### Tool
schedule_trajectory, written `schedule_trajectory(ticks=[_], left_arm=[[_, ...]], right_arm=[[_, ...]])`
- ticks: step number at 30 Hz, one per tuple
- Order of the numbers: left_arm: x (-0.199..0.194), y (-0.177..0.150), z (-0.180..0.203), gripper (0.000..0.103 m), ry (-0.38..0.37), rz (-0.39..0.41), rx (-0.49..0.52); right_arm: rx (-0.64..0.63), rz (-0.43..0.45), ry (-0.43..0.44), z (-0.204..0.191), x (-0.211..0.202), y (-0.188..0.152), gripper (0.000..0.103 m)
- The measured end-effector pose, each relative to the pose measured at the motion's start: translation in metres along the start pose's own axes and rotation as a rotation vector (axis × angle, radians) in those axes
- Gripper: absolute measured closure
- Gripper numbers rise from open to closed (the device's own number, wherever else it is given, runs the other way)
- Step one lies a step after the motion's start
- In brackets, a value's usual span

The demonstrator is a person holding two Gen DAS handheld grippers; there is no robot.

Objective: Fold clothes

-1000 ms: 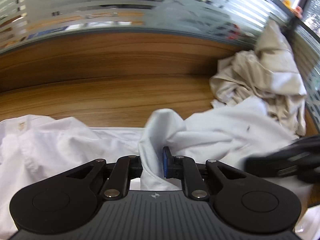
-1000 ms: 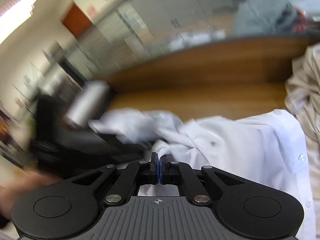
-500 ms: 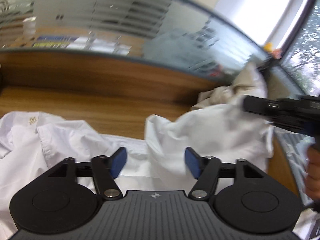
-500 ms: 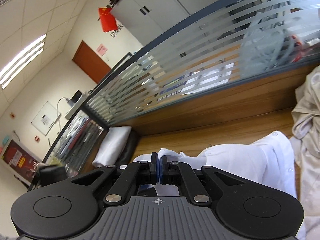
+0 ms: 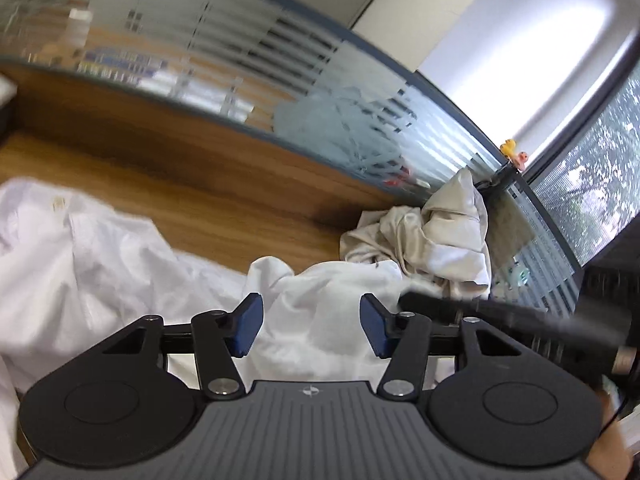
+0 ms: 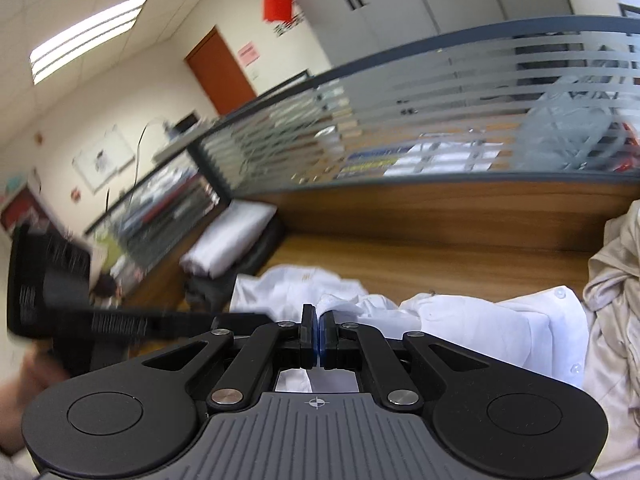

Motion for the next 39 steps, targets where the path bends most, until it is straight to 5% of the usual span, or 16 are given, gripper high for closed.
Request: schedule_trajectory(ticks=[16,18,19,21,23,28,34,36,39], left_arm=[[0.062,-0.054,-0.019,0.046,-0.036,-0.267,-0.264],[0.071,-0.057,-0.020,0.054,-0.017,-0.280,-0.261],[0.074,-0.058,-0.021,0.060,-0.008,-0.278,-0.264],[0.077,-0.057,-0.022,0.092,0.010,-0.261,-0.262],[0.076,-0.055,-0.022,0.096,0.029,-0.233,-0.251],[0.057,-0.043,-0.011,0.098,0.032,-0.158,-0.189],[0.040,-0.034,0.008,0.098,0.017,-0.118,-0.099],[0.038,-0.032,0.018,0.098,0.012,-0.111,-0.050],[0.035,-0.031,0.032,0.098,-0.008,-0.100,0.001]], right_arm=[[-0.152,-0.062,0.117,-0.029,-0.020,-0.072,0.099],[-0.174,-0.066,0.136,-0.031,-0.023,-0.074,0.099],[-0.182,-0.067,0.146,-0.033,-0.025,-0.075,0.099],[-0.188,-0.077,0.156,-0.034,-0.027,-0.077,0.099],[-0.191,-0.089,0.157,-0.035,-0.029,-0.080,0.099],[-0.141,-0.109,0.127,-0.022,-0.040,-0.076,0.084],[-0.041,-0.022,0.054,0.003,-0.068,-0.047,0.074],[-0.020,-0.007,0.040,0.007,-0.068,-0.037,0.059],[-0.075,-0.023,0.005,0.001,-0.057,-0.027,0.060]])
Point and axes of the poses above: each gripper's, at about its wrist camera, not at the fingertips, and x roughly the way its jaws point, z to its right, y to its top, the point moved 6 cm from there along x, roughly the way its jaws point, and after that the axes turned 4 degrees about -z, right-handed, at the moved point
